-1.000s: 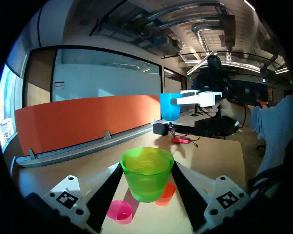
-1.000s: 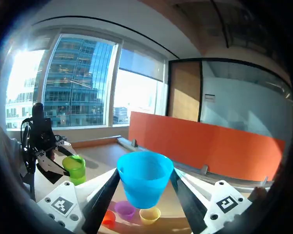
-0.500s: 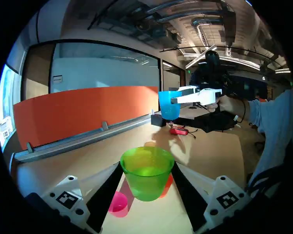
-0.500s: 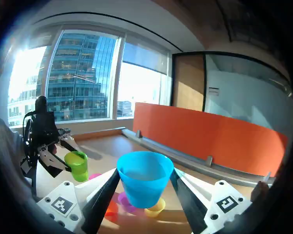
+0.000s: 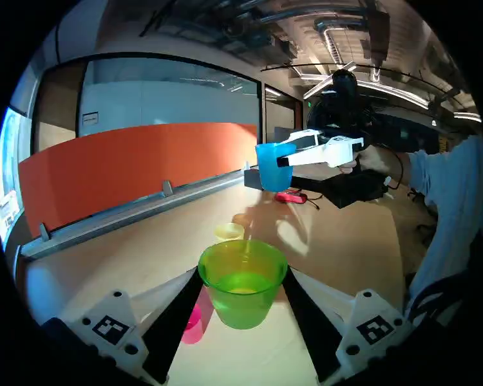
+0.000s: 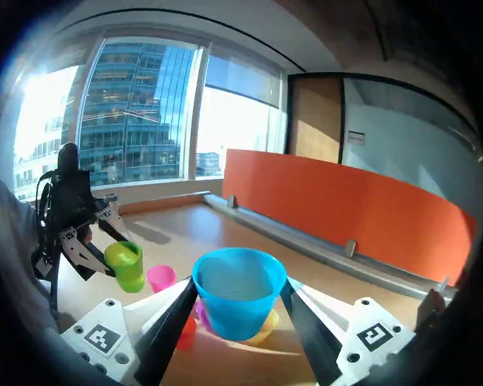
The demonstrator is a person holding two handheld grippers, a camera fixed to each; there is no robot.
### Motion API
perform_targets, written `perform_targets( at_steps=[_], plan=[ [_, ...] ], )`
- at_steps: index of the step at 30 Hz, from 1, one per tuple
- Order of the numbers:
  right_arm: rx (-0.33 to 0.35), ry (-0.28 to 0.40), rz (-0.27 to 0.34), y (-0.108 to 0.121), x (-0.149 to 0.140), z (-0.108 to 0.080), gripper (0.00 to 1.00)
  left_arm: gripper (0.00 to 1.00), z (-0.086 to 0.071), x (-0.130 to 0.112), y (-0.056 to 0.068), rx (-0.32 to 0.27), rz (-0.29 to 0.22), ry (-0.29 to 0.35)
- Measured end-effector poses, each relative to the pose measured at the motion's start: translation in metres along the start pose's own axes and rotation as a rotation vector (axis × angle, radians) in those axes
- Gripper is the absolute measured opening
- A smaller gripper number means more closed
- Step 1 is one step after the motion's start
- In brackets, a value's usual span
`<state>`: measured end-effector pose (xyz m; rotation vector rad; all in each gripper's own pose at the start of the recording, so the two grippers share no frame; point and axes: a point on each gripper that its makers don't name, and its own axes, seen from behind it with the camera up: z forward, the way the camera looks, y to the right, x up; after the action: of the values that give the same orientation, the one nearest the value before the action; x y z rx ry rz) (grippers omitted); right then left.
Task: Pour water
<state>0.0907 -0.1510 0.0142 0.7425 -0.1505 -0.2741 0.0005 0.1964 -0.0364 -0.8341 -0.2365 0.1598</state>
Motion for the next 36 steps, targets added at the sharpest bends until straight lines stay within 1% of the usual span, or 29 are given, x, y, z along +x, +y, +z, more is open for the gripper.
perform_targets(
  at_steps=[8, 14, 23, 36],
  plan=[
    [0.007, -0.037, 0.005, -0.001, -0.024, 0.004, 0.92, 0.87, 0.005, -0.020, 0.005, -0.009, 0.005, -0.043],
    [0.007, -0.069, 0.003, 0.000, -0.043, 0.007, 0.93, 0.87, 0.009, -0.032, 0.009, -0.018, -0.003, -0.071],
    [0.014, -0.117, -0.011, -0.002, -0.071, 0.012, 0.93, 0.87, 0.013, -0.053, 0.014, -0.027, 0.004, -0.118],
    [0.027, -0.166, -0.001, -0.005, -0.105, 0.018, 0.92, 0.87, 0.021, -0.081, 0.015, -0.032, -0.006, -0.172]
  ],
)
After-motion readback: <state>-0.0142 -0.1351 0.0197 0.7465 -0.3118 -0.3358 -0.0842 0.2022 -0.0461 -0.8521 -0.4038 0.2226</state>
